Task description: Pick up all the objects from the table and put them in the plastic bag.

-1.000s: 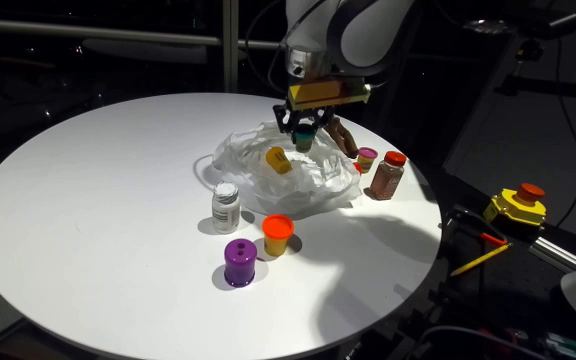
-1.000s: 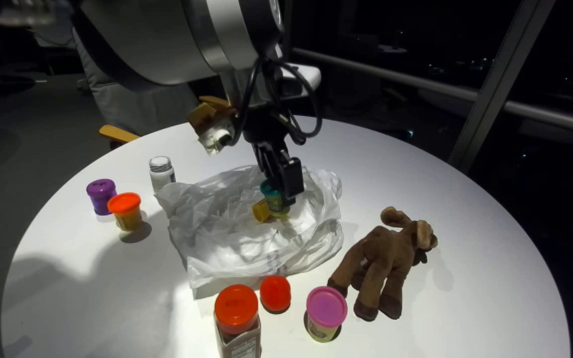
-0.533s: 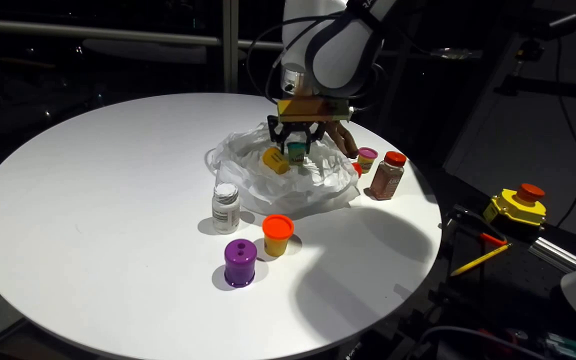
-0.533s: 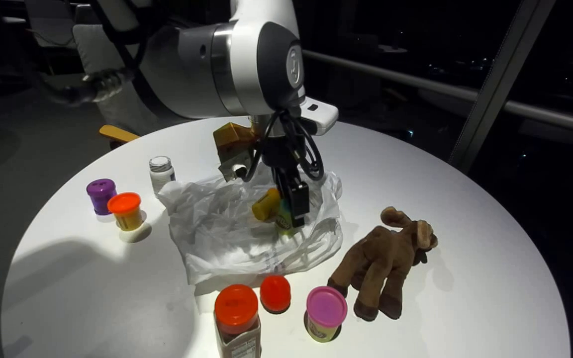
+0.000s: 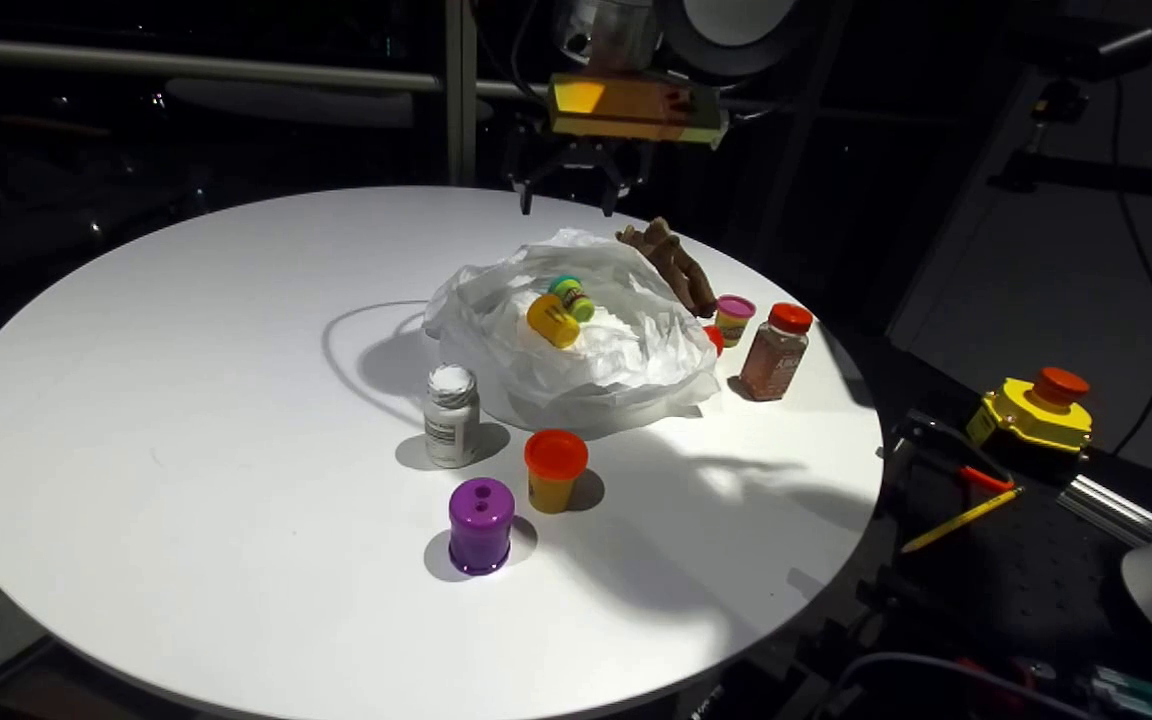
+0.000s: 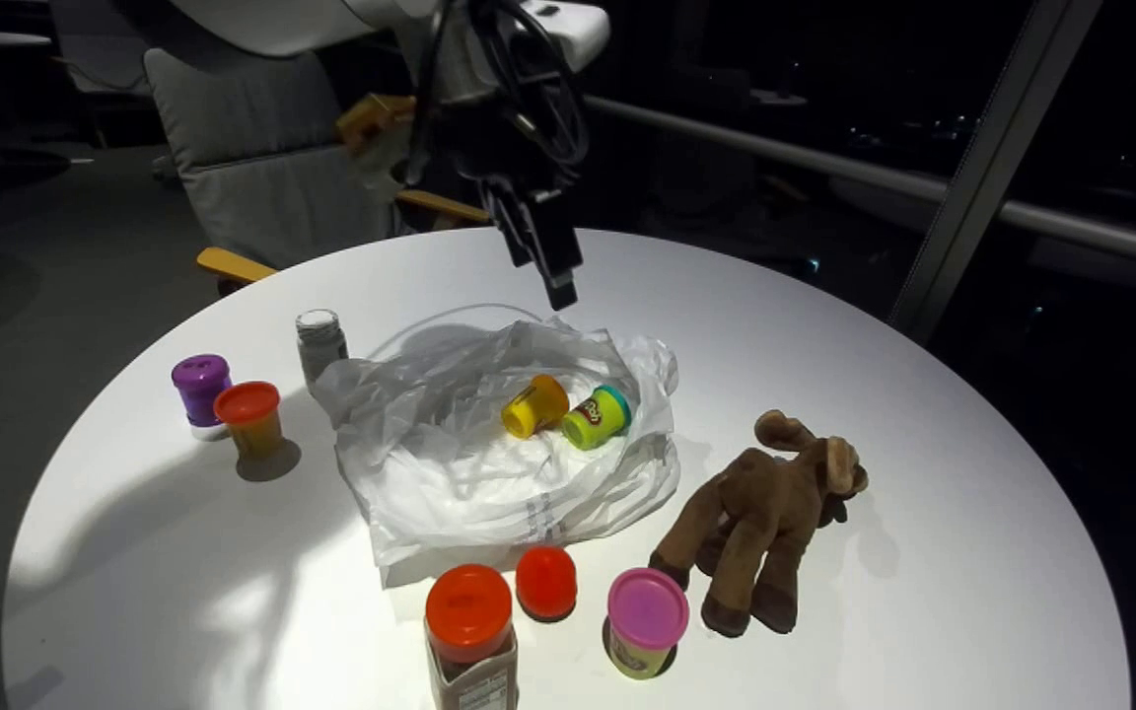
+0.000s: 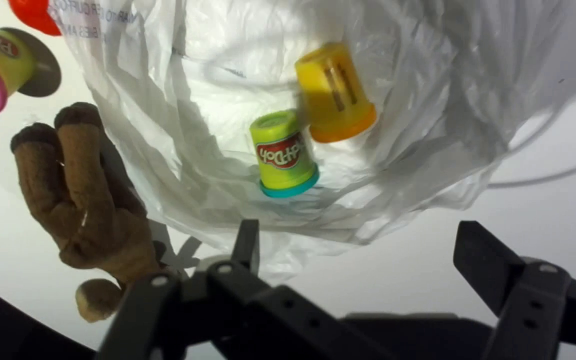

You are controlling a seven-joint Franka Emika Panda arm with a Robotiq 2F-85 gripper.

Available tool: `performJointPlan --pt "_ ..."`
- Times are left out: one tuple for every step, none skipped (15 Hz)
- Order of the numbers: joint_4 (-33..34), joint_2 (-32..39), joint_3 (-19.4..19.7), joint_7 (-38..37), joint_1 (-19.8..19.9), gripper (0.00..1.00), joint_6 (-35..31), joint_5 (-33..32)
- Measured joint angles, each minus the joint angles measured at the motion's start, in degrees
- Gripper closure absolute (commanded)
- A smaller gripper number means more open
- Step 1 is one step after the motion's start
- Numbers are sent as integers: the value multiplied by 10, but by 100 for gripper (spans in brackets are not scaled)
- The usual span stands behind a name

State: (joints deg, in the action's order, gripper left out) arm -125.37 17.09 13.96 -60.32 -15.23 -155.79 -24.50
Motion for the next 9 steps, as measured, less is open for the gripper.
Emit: performJointPlan --pt "-19 -24 -8 1 -12 0 7 -16" --pt "-39 -45 -25 4 -20 0 17 -26" --pt "-60 -65 -48 8 -25 0 26 -30" --pt "-82 -80 -73 9 -29 0 33 -35" --pt "-104 -92 -98 10 -34 0 36 -40" --pt "-123 -99 -122 9 -39 0 37 -49" --pt "-139 -101 -145 7 -43 0 35 -64" --pt "-152 -101 -163 6 -48 0 32 -81" --pt "-163 -100 -180 3 -52 0 26 -97"
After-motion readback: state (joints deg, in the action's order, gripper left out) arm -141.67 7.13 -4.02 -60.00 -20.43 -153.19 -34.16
